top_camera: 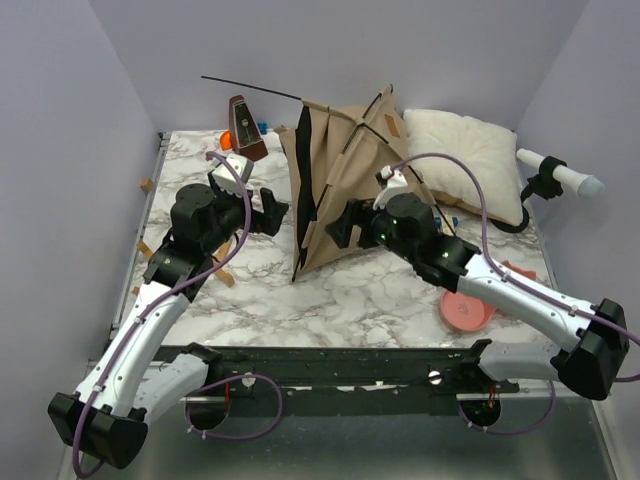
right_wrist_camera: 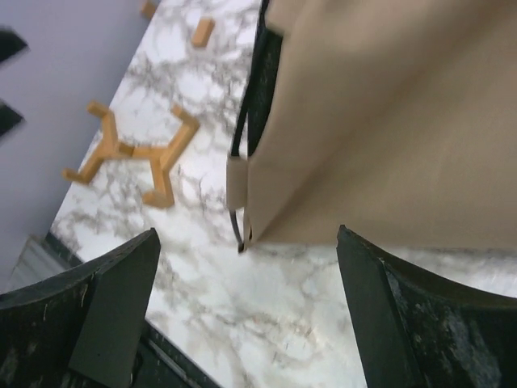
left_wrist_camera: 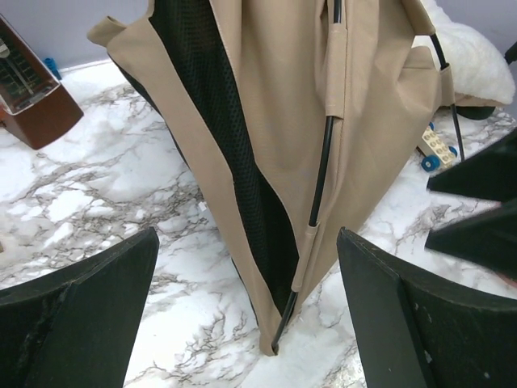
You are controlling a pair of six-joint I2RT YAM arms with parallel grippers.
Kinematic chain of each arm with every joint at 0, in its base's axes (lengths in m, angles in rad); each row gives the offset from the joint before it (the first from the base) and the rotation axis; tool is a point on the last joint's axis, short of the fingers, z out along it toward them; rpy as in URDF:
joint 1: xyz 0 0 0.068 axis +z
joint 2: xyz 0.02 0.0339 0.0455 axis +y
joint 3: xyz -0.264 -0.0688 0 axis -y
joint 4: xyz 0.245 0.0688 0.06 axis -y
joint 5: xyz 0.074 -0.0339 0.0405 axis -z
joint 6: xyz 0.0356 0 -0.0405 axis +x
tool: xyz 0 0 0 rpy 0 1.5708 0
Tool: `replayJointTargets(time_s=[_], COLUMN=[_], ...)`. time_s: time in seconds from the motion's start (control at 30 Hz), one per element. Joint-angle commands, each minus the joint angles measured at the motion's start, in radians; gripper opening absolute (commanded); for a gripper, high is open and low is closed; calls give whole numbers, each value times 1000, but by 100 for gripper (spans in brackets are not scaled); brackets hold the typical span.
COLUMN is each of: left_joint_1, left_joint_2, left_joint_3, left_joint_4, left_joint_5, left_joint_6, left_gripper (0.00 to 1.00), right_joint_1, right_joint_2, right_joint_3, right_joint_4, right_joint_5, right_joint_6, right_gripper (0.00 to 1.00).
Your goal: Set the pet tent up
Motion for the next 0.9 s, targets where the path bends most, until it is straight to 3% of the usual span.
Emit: replayJointTargets(time_s=[0.0, 0.1, 0.23, 0.3, 0.4, 0.5, 0.67, 0.73, 0.87], left_joint_1=[9, 8, 8, 8, 6, -1, -2, -1, 0], left_joint_2=[-14, 7, 27, 32, 50, 99, 118, 112, 82], left_joint_3=[-8, -6, -10, -12, -20, -2, -5, 0, -4], left_joint_4=[-11, -12, -3, 7, 33, 27, 32, 14, 4], left_joint_5=[-65, -51, -13, 17, 98, 173, 186, 141, 56], left_joint_6=[22, 19, 14, 15, -3, -17, -26, -15, 24], left_gripper=[99, 99, 99, 99, 99, 99, 98, 98, 99], right_joint_1=[-1, -45, -192, -245, -339, -438, -470, -472, -475], right_joint_2=[91, 187, 278, 301, 312, 319, 323, 331, 370], right_joint_3=[236, 404, 539, 568, 551, 501, 415, 391, 388], right_joint_4=[-215, -299, -330, -329, -289, -235, -126, -82, -22], right_joint_5=[222, 310, 189, 198, 192, 88, 4, -22, -8], right_joint_6=[-99, -185, -215, -240, -283, -326, -476, -522, -605], right_gripper=[98, 98, 99, 99, 99, 99, 98, 95, 75])
